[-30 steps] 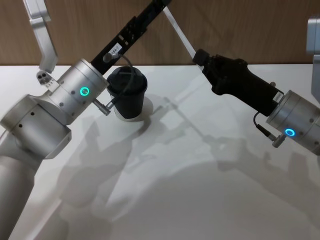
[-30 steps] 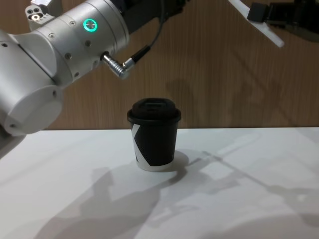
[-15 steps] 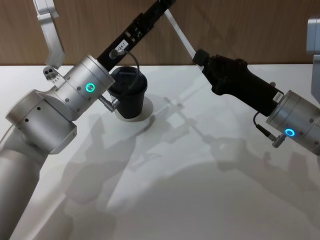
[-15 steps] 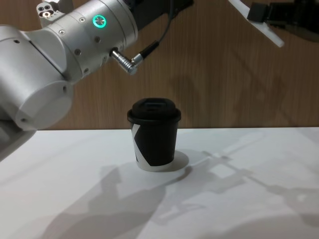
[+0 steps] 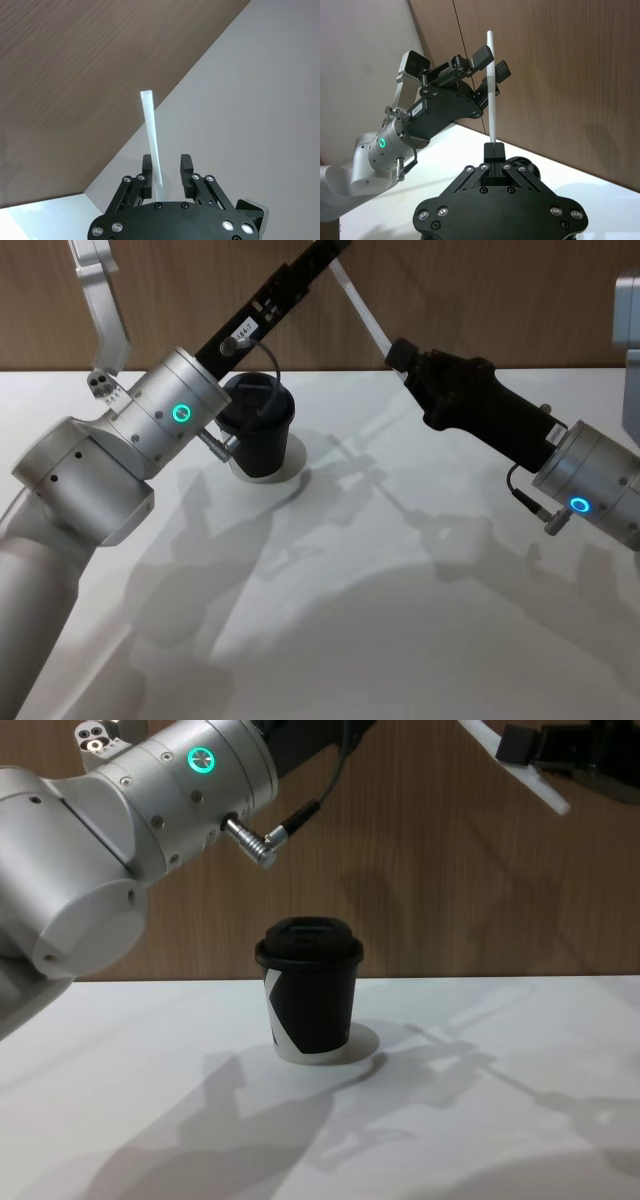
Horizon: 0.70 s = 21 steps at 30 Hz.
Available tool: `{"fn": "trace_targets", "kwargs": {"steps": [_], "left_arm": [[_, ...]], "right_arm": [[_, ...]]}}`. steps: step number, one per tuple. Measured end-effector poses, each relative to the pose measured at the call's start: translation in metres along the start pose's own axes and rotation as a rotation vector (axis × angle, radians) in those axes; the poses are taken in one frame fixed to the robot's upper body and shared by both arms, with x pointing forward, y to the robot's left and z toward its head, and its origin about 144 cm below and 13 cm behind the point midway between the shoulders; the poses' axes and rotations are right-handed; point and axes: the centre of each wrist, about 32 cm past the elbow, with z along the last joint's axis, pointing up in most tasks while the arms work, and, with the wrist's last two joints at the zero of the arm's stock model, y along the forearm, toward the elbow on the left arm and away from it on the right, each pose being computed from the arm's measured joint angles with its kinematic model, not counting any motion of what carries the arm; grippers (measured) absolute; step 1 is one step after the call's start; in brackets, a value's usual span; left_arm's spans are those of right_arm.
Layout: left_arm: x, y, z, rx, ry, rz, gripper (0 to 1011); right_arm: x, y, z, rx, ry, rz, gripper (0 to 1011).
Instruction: Pick up the straw with one hand, pass it to the other hand, and insert it into the cup.
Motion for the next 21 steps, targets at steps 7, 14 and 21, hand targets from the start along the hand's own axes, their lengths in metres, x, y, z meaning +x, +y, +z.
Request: {"fn": "trace_targets", "kwargs": {"steps": [7,14,21], "left_arm": [[-0.0007,0.0001,0.0008,0.004,-0.003,0.001,148],[-0.0015,0.0003,0.0009,0.006,-0.005,-0.001,16],[-0.0024,0.0010,0.0002,0.008,-0.008,-0.003,5]], "right_arm": [[0.0000,0.0000,0.0000,0.000,0.000,0.000,0],[0.0000,0.0000,0.0000,0.000,0.000,0.000,0],[0.0000,0.0000,0.0000,0.000,0.000,0.000,148]]}}
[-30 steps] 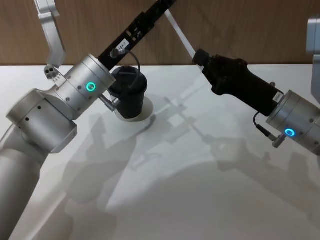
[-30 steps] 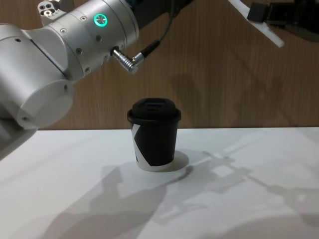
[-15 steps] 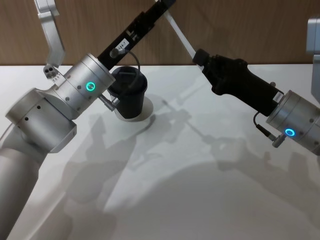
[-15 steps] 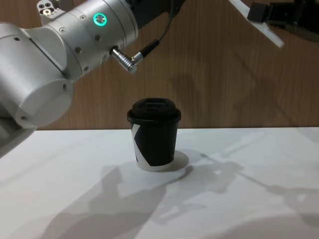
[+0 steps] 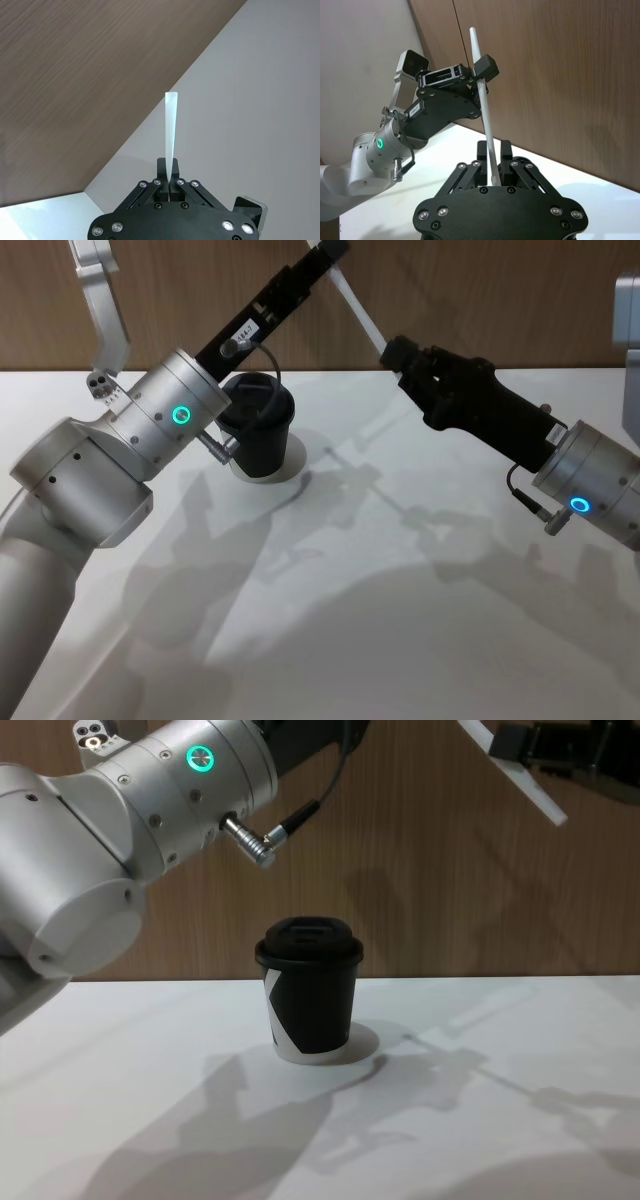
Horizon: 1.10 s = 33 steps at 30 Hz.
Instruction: Pick up the straw with one hand, pass it to the other hand, and insert it into the cup.
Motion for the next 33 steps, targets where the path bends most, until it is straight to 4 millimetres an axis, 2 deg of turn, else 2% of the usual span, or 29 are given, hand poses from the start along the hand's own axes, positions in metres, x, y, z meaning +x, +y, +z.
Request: {"fn": "trace_targets", "kwargs": {"steps": [2,11,21,22,25,26,29,33], "left_arm": [[0.000,0.000,0.000,-0.001,-0.002,0.000,7],[-0.002,0.001,0.000,-0.006,-0.026,0.010,7],[-0.005,0.005,0.001,-0.005,-0.154,0.072,6],[-0.006,0.005,0.002,-0.004,-0.163,0.076,6],[-0.008,0.006,0.003,-0.005,-0.212,0.098,7],[-0.009,0.007,0.003,-0.005,-0.236,0.109,7],[-0.011,0.010,0.005,-0.005,-0.292,0.133,7],[-0.014,0.012,0.007,-0.003,-0.348,0.154,7]], "right_arm": [[0.000,0.000,0.000,0.000,0.000,0.000,180],[0.000,0.000,0.000,0.000,0.000,0.000,475],[0.000,0.000,0.000,0.000,0.000,0.000,765],[0.000,0.000,0.000,0.000,0.000,0.000,829],[0.000,0.000,0.000,0.000,0.000,0.000,915],[0.000,0.000,0.000,0.000,0.000,0.000,915],[0.000,0.000,0.000,0.000,0.000,0.000,1000],[0.000,0.000,0.000,0.000,0.000,0.000,1001]]}}
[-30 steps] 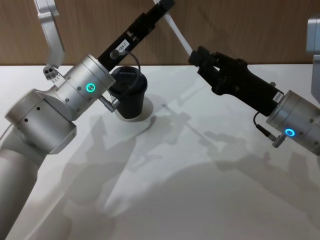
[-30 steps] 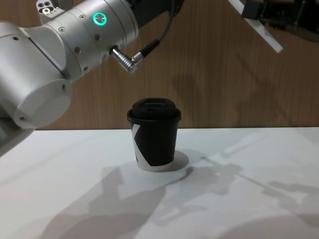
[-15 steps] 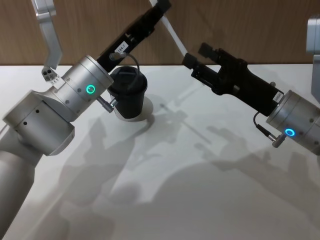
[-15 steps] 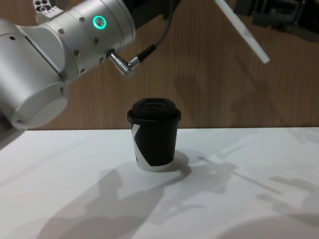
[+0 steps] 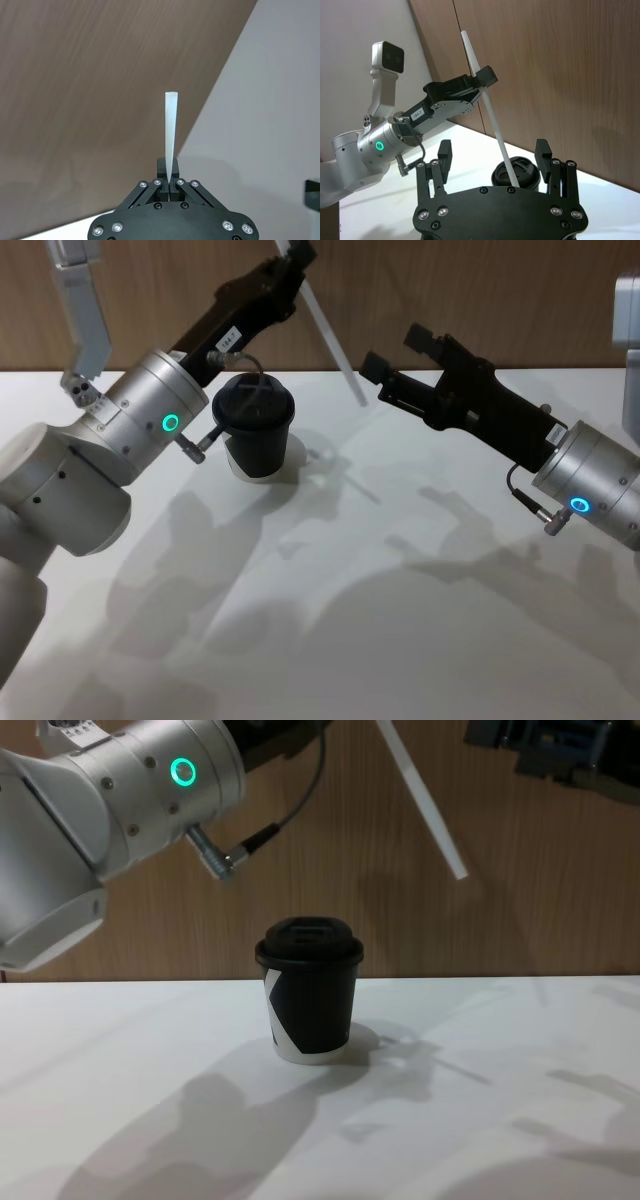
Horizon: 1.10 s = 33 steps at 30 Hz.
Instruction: Pick up the straw with one hand, pass it to the other hand, and insert it into the cup.
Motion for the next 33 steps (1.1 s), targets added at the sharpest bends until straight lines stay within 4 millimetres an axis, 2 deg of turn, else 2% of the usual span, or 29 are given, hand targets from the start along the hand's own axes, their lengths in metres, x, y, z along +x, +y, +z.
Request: {"fn": "trace_targets", "kwargs": {"steps": [19,33], "left_arm": [[-0.015,0.010,0.017,0.031,-0.433,0.141,7],[-0.023,0.008,0.025,0.055,-0.645,0.202,6]], "right_arm": [[0.000,0.000,0.000,0.000,0.000,0.000,1001],[0.000,0.000,0.000,0.000,0.000,0.000,1001]]}}
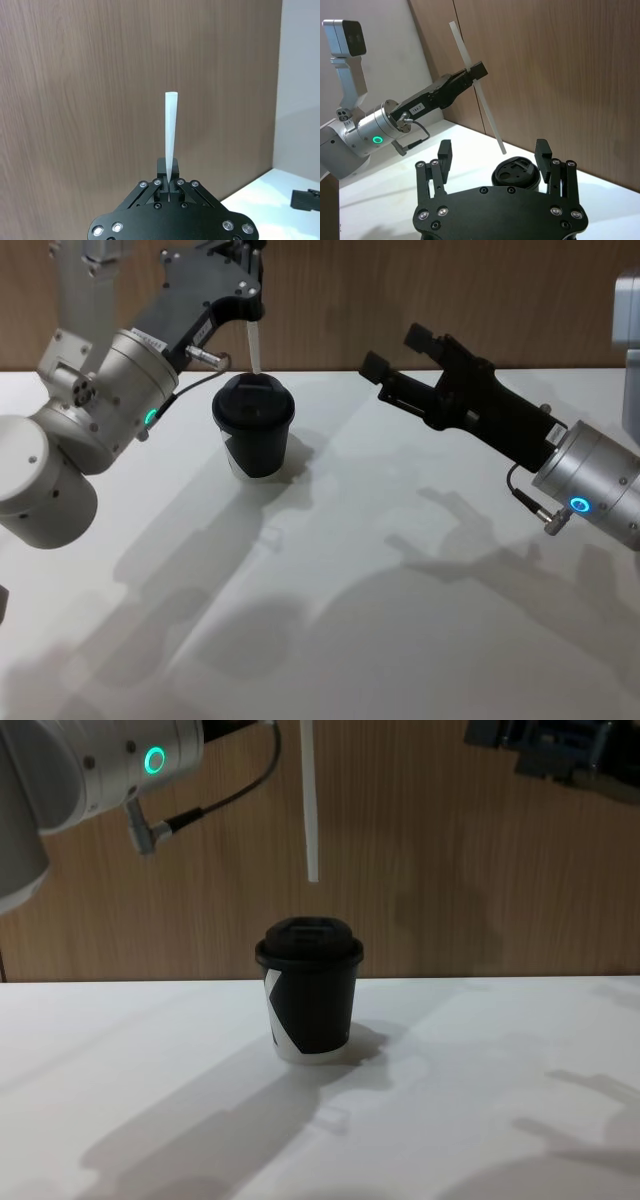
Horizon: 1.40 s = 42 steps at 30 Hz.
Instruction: Pick up the straw with one hand, pass it to the other hand, and insert it into the cup.
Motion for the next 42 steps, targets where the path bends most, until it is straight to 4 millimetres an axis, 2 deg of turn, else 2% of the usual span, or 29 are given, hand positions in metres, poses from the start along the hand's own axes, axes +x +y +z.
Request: {"fn": "trace_targets", "kwargs": {"steps": [16,42], "left_arm": [[-0.0010,0.0012,0.0040,0.023,-0.066,0.003,7],[0.0015,0.0067,-0.0037,0.072,0.032,-0.003,7]], "right_arm": [[0.0000,0.0000,0.0000,0.000,0.000,0.000,1001],[0.0000,0.0000,0.0000,0.000,0.000,0.000,1001]]}}
